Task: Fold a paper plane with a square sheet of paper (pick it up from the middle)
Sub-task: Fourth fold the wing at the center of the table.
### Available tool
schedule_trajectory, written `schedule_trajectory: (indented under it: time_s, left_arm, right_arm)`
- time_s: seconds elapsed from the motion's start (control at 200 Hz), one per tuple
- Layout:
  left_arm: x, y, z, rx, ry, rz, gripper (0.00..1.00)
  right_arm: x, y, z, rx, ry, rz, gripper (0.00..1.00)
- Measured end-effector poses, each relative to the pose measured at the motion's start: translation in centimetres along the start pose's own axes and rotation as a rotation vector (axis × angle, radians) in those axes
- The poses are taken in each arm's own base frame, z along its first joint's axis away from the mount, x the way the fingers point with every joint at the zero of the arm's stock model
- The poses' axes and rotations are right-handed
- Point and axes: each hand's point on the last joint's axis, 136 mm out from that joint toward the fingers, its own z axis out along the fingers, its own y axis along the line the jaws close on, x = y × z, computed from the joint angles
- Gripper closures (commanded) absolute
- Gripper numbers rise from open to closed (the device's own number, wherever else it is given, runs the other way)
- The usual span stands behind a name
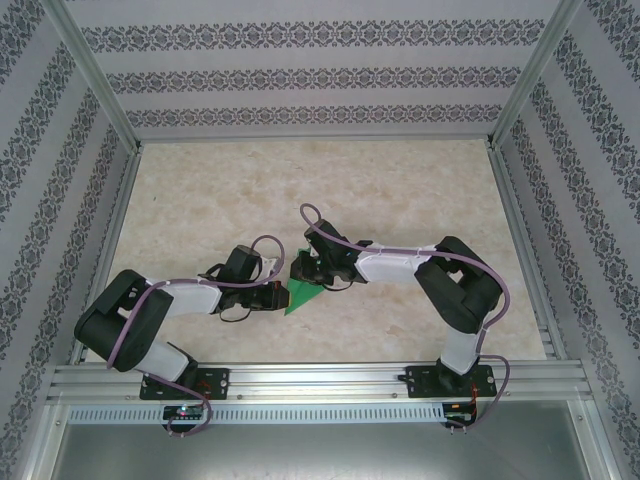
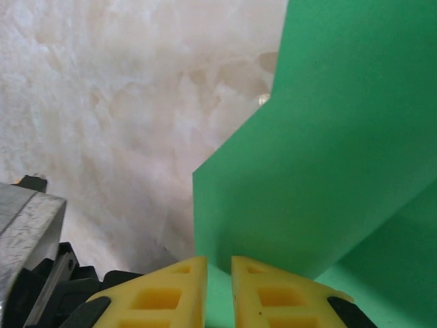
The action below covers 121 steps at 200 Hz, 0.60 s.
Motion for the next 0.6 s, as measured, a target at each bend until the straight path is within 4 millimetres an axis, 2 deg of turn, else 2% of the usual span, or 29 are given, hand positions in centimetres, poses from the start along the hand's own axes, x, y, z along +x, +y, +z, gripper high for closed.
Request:
schedule_trajectory:
  time_s: [0.125, 0.31, 0.604]
  left_arm:
    - [-0.1, -0.2, 0.0, 0.012, 0.003, 0.002, 0.82]
    - [-0.1, -0.3, -0.1, 0.015, 0.006, 0.008, 0.83]
    - [0.0, 0.2, -0.1, -0.012, 0.007, 0.021, 0.99]
  right_arm:
    - [-0.1, -0.4, 0.0, 0.017, -0.005, 0.012, 0.83]
    - [0.0, -1.2, 0.2, 0.052, -0.007, 0.030, 0.84]
    - [-0.2, -1.6, 0.2, 0.066, -0.013, 0.040, 0.83]
